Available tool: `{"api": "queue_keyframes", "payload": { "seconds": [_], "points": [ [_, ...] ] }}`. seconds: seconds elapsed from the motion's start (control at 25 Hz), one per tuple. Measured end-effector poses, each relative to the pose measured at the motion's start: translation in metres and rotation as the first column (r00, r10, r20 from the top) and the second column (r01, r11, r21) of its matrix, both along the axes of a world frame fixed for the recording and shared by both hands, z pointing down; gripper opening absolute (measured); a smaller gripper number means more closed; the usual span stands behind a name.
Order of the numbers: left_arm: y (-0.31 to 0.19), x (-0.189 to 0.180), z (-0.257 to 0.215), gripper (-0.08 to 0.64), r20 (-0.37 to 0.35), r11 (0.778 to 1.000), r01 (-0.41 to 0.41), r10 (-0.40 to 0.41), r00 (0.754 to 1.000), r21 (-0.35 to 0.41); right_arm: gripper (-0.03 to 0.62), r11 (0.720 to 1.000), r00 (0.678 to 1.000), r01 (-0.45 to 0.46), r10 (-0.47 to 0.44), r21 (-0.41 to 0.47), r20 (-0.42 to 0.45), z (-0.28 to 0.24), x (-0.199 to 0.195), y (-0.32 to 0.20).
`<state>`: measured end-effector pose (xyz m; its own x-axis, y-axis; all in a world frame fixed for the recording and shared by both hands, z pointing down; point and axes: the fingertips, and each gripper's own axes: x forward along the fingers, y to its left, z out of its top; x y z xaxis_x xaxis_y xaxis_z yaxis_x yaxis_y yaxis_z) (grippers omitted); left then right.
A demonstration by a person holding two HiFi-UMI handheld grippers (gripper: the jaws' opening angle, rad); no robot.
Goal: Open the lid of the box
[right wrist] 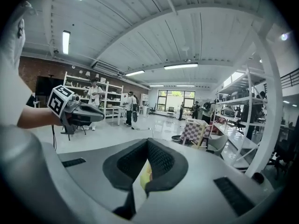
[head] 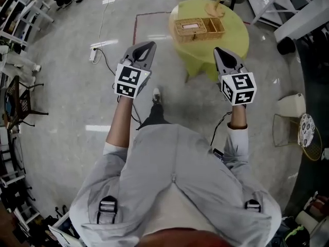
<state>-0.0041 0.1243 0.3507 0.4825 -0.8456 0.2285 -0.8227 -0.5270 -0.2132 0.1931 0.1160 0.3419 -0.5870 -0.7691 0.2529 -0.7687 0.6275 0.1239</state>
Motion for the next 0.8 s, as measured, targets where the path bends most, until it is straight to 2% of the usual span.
{"api": "queue_keyframes", "payload": {
  "seconds": [0.12, 0.4, 0.8],
  "points": [
    [-0.040, -0.003, 0.006, 0.029, -0.001, 0.999, -0.033, 0.033, 0.999, -0.008, 0.020, 0.999, 0.998, -0.039, 0.038, -0.015, -0.052, 0.010, -0.006, -0.035],
    [-0.125, -0.010, 0.017, 0.029, -0.018, 0.992, -0.119, 0.118, 0.993, -0.045, 0.020, 0.991, 0.989, -0.121, 0.115, -0.061, -0.097, 0.019, -0.022, -0.107],
    [-0.223, -0.019, 0.058, 0.029, -0.052, 0.962, -0.240, 0.235, 0.971, -0.132, 0.043, 0.951, 0.967, -0.251, 0.239, -0.180, -0.086, 0.059, -0.038, -0.186]
  ]
}}
